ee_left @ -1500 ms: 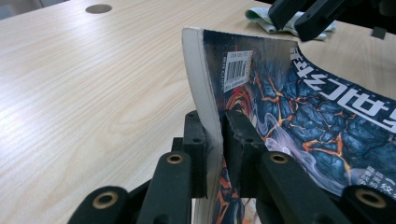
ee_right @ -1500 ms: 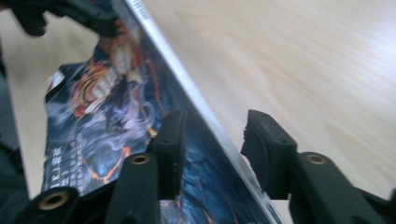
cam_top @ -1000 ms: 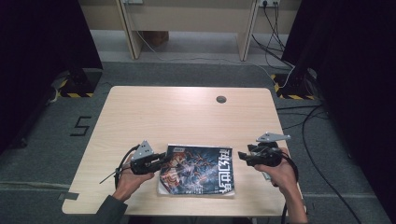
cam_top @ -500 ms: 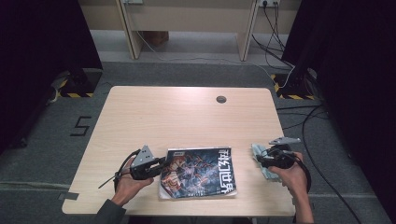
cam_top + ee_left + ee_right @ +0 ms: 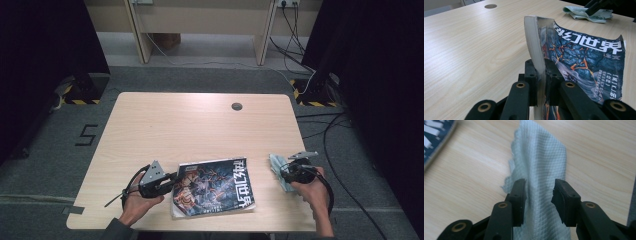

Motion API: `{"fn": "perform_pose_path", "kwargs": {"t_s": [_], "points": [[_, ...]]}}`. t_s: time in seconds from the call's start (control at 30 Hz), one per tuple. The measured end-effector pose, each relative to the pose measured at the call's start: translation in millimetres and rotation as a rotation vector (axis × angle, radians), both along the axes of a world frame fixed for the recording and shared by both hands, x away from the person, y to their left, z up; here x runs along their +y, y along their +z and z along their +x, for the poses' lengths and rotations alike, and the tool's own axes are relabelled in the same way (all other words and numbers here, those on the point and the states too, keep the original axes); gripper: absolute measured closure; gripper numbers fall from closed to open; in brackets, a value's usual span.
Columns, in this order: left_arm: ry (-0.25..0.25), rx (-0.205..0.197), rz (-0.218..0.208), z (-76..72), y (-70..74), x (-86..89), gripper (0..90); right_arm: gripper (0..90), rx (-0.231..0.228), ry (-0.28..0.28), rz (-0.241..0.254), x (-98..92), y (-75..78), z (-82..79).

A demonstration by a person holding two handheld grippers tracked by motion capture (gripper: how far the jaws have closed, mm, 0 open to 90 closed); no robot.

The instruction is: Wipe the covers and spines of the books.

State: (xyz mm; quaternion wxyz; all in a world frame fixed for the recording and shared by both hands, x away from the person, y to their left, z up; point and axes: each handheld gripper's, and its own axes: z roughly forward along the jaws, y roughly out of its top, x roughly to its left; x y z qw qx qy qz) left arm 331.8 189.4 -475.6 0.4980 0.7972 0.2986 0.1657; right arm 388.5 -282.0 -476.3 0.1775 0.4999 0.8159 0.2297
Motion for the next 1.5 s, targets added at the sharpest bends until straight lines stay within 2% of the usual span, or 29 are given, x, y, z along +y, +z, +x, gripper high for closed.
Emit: {"fn": "perform_pose_path", "kwargs": {"t_s": [0.1, 0.17, 0.3, 0.37, 0.43, 0.6, 0.7, 0.73, 0.77, 0.8, 0.93, 0.97, 1.03, 1.07, 1.17, 1.3, 1.5], "points": [[-0.006, -0.005, 0.003, -1.9, 0.4, 0.2, 82.3, 65.7, 0.008, 0.000, -0.019, -1.1, -3.9, 0.7], [-0.008, -0.015, 0.009, -4.2, 1.4, -1.2, 82.4, 73.3, 0.007, 0.026, -0.034, -3.0, -7.6, 1.7], [-0.014, -0.019, 0.014, -5.5, 0.9, -4.2, 82.4, 80.8, -0.003, 0.032, -0.047, -3.8, -5.4, 1.4], [-0.017, -0.026, 0.018, -6.0, 0.7, -5.2, 82.4, 81.4, -0.007, 0.031, -0.049, -3.7, -4.9, 1.7], [-0.028, -0.043, 0.032, -8.1, 1.2, -8.2, 82.4, 82.1, -0.032, 0.022, -0.048, -3.6, -0.8, 1.5], [-0.033, -0.033, 0.034, -7.3, -2.4, -13.2, 82.5, 82.3, -0.083, 0.035, -0.023, 2.9, 11.9, -0.4], [-0.048, -0.035, 0.037, -7.4, -2.7, -17.5, 82.5, 82.3, -0.133, 0.082, 0.039, 17.4, 26.1, -1.5], [-0.049, -0.032, 0.039, -7.5, -3.4, -19.4, 82.4, 82.3, -0.152, 0.114, 0.049, 28.5, 32.2, -0.9], [-0.049, -0.032, 0.039, -7.5, -3.4, -19.4, 82.4, 82.3, -0.152, 0.114, 0.049, 28.5, 32.2, -0.9], [-0.056, -0.032, 0.043, -7.9, -3.9, -21.1, 82.4, 82.3, -0.171, 0.158, 0.067, 43.1, 37.3, 1.3], [-0.061, -0.035, 0.042, -7.5, -4.2, -21.8, 82.4, 82.3, -0.177, 0.235, 0.061, 75.9, 42.8, 7.2], [-0.063, -0.039, 0.042, -8.0, -3.8, -21.9, 82.4, 82.3, -0.177, 0.235, 0.061, 75.9, 42.8, 7.2], [-0.066, -0.042, 0.043, -7.8, -3.1, -22.1, 82.4, 82.2, -0.185, 0.284, 0.046, 95.8, 43.3, 12.3], [-0.065, -0.040, 0.043, -7.4, -4.0, -22.0, 82.4, 82.3, -0.175, 0.313, 0.032, 107.1, 40.8, 14.7], [-0.071, -0.045, 0.047, -7.3, -3.2, -22.3, 82.4, 82.3, -0.157, 0.346, 0.008, 118.2, 32.4, 17.3], [-0.071, -0.050, 0.057, -7.5, -3.7, -23.8, 82.4, 82.3, -0.132, 0.341, -0.022, 123.6, 22.3, 23.7], [-0.073, -0.062, 0.058, -7.6, -2.8, -26.1, 82.4, 82.4, -0.145, 0.376, -0.029, 131.8, 26.0, 22.3]]}}
